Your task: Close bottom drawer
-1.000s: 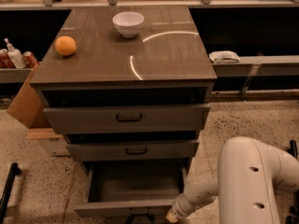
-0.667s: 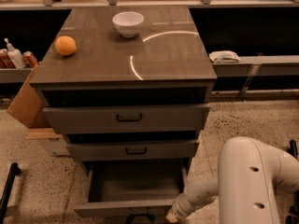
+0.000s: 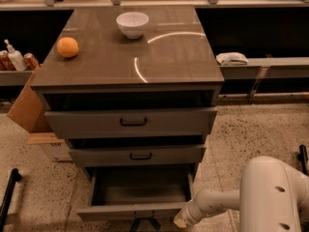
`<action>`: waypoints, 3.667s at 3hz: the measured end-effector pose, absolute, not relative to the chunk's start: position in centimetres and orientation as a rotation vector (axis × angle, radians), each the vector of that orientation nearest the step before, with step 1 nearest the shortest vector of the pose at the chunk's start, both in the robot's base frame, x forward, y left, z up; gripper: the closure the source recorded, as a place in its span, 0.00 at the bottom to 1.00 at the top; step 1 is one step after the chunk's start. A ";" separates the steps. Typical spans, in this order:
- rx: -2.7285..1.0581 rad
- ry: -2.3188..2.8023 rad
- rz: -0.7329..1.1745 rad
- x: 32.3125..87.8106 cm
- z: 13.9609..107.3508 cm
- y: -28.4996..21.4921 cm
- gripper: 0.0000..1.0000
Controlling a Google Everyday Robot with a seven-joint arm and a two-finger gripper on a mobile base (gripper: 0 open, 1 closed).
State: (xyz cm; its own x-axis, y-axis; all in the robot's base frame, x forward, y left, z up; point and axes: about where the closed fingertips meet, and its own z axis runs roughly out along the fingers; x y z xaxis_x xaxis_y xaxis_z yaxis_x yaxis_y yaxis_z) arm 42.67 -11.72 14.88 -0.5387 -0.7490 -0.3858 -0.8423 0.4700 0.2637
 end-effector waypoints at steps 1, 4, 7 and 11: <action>-1.426 2.397 0.646 43.9 14.6 -11.3 1.00; -1.503 2.180 0.611 49.3 15.1 -8.9 1.00; -1.443 2.156 0.502 55.4 14.8 -9.0 1.00; -1.405 2.155 0.449 61.4 15.2 -8.9 1.00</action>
Offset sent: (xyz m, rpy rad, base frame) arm 0.0495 0.0252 0.0057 0.1363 -0.2029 0.1712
